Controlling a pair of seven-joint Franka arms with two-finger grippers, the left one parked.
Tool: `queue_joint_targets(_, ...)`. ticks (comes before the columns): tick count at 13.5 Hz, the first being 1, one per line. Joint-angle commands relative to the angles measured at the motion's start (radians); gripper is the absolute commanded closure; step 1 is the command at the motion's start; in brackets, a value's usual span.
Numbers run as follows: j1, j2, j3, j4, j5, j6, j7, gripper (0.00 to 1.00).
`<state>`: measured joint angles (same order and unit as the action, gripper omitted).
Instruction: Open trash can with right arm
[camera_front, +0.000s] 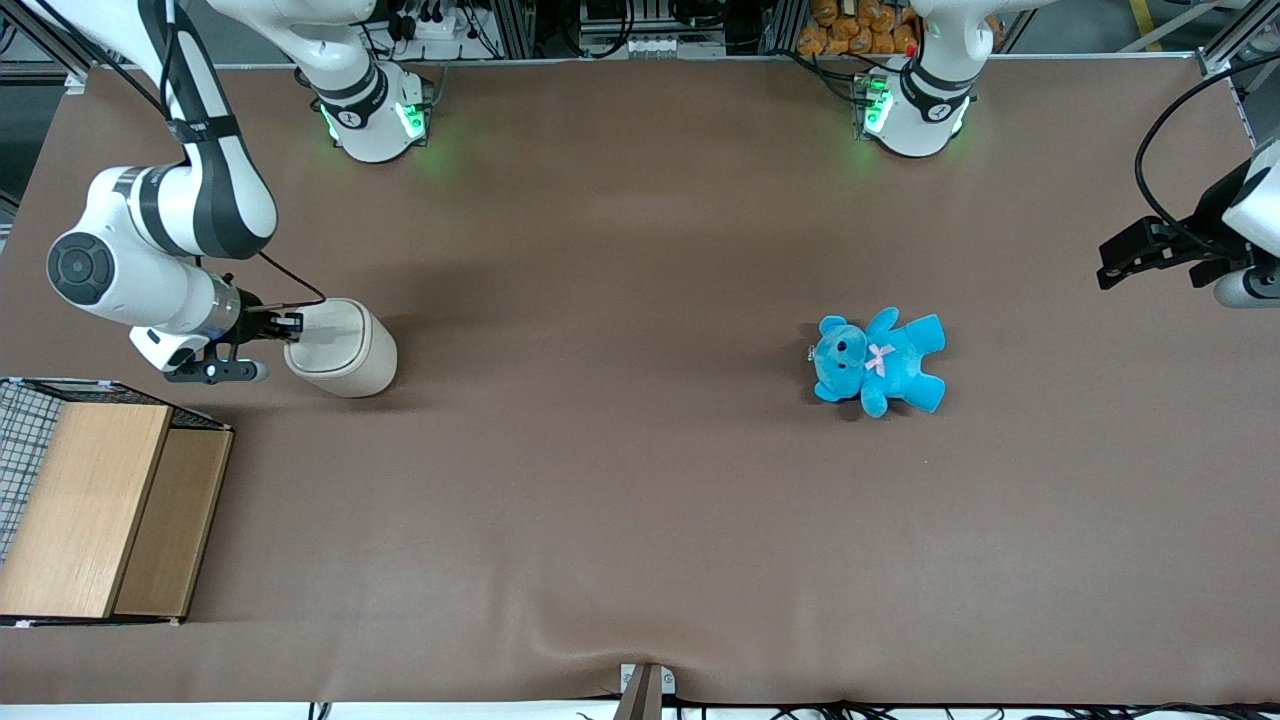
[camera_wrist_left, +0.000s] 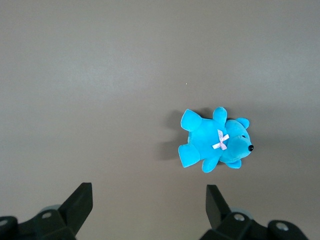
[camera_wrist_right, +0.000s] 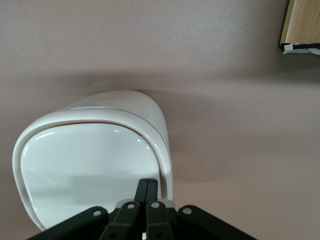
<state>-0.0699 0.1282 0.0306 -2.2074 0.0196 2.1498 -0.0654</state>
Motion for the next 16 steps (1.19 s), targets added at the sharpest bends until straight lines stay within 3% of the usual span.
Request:
queue_joint_targets(1,-0.011,0.007,0.009,-0.037,0.000,0.059,0.003,1.00)
queue_joint_targets(5,-0.002,0.004,0.009,-0.037,0.000,0.045,0.012,1.00)
queue_joint_targets(9,0.015,-0.027,0.014,0.046,0.002,-0.115,0.018,1.00)
queue_joint_targets(12,0.035,-0.036,0.012,0.148,0.040,-0.259,0.018,1.00)
queue_joint_targets(16,0.054,-0.048,0.012,0.202,0.042,-0.321,0.044,1.00)
